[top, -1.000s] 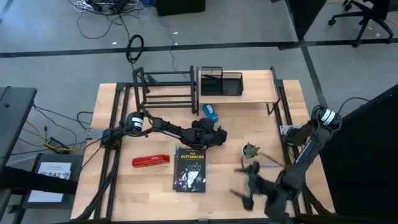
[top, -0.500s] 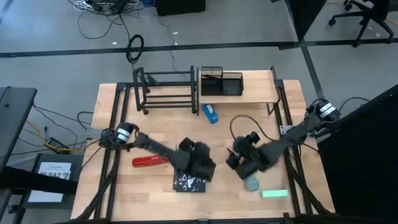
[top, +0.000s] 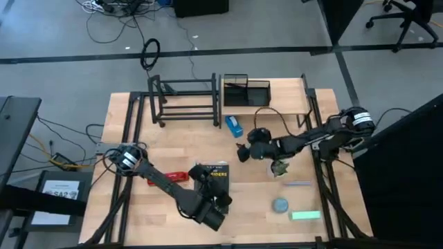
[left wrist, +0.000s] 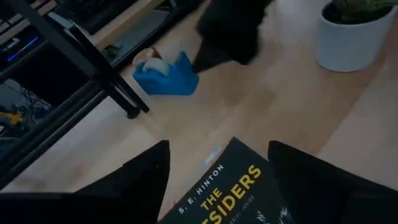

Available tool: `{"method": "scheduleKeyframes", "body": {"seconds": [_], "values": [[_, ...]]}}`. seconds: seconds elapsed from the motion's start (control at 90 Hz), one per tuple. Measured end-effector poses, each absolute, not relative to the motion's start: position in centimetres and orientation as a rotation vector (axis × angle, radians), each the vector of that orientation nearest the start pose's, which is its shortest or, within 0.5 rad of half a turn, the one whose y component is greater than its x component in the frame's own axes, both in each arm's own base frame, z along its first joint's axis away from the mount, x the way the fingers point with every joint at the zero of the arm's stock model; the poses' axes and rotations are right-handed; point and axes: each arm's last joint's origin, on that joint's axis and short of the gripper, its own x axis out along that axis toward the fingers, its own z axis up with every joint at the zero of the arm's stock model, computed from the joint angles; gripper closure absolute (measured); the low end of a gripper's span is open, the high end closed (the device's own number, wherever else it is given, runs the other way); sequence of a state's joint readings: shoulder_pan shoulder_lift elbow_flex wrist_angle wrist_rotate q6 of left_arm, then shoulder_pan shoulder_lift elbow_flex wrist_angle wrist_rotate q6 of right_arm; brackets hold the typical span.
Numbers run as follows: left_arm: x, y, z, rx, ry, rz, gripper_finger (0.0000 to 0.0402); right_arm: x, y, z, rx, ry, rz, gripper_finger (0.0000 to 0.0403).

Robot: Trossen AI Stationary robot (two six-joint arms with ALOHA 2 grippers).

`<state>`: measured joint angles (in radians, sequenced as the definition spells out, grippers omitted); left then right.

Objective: Stock shelves
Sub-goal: Remove the blue tape dispenser from under the shelf

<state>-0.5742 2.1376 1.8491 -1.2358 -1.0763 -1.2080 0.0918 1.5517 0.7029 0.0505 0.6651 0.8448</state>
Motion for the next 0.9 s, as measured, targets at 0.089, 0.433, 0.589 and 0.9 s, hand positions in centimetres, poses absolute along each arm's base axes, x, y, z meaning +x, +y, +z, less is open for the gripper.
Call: {"method": "scheduleKeyframes", "body": {"seconds": [0.089,0.433,0.589,0.9], "values": [[36.5,-20.5,23.4,0.043,0.586,0.868,0.0154,28.6,0.0,15.9,0.488,0.456,-0.83,0.0057],[36.6,-20.4,23.4,0.043,0.582,0.872,0.0154,31.2,0.0,12.4,0.448,0.484,-0.871,0.0053],[36.6,-20.5,23.3,0.036,0.601,0.865,0.0154,32.8,-0.3,10.9,0.382,0.514,-0.927,0.0055],[36.6,-20.5,23.3,0.018,0.605,0.86,0.0154,33.1,-3.3,9.4,0.408,0.565,-0.968,0.0056]]}}
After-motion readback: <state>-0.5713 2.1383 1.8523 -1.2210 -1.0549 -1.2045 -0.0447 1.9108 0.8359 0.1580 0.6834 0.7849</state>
